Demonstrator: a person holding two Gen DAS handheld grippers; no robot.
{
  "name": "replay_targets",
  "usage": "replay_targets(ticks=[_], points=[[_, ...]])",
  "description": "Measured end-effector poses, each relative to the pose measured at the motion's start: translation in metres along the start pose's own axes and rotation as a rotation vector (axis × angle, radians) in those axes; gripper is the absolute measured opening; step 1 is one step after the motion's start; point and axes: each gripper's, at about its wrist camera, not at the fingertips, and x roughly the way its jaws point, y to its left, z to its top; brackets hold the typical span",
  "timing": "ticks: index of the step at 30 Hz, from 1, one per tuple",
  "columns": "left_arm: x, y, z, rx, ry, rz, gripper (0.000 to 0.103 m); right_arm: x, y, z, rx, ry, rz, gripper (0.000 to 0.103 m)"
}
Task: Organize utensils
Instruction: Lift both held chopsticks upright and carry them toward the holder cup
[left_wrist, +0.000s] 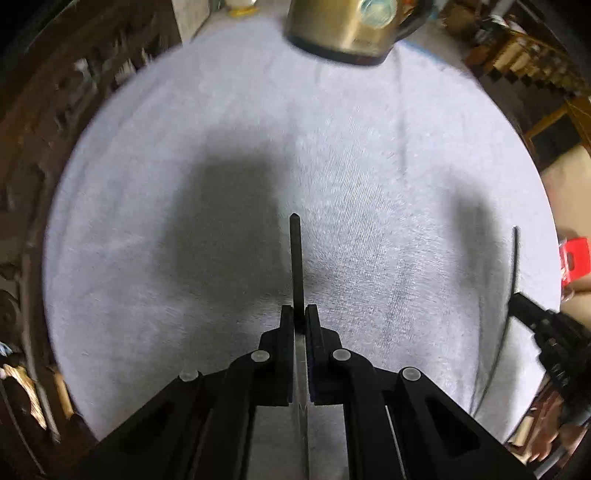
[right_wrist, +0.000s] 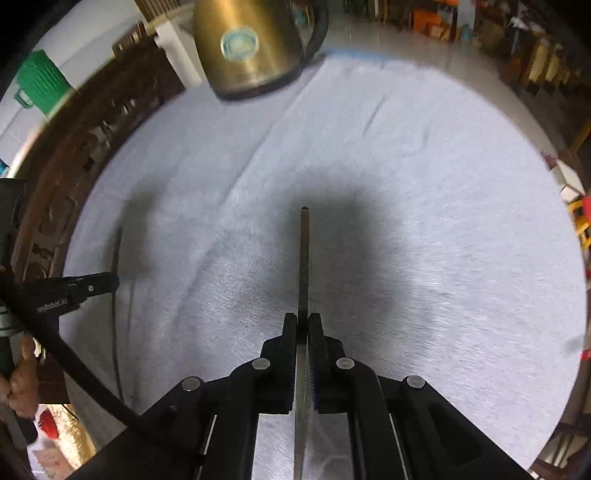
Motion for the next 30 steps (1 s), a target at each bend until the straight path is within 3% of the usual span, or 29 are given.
replay_targets(ticks=[7, 16, 24, 30], points=[[-0.059, -0.001, -0.042, 0.076, -0.228, 0.028, 0.006, -0.075, -0.007, -0.032, -0.005, -0.289, 0.018, 0.006], [-0.128, 0.029, -0.091, 0.068, -0.434, -0.033, 0.006, -0.153, 0.003, -0.096, 0.002, -0.572, 0.0, 0.006], [-0.168, 0.033, -0.143, 0.069, -0.577, -0.072, 0.006, -0.194, 0.023, -0.147, -0.009, -0.696, -0.04, 0.006], [-0.182, 0.03, -0.163, 0.09, -0.64, -0.081, 0.006, -0.215, 0.031, -0.166, -0.024, -0.751, -0.059, 0.006]])
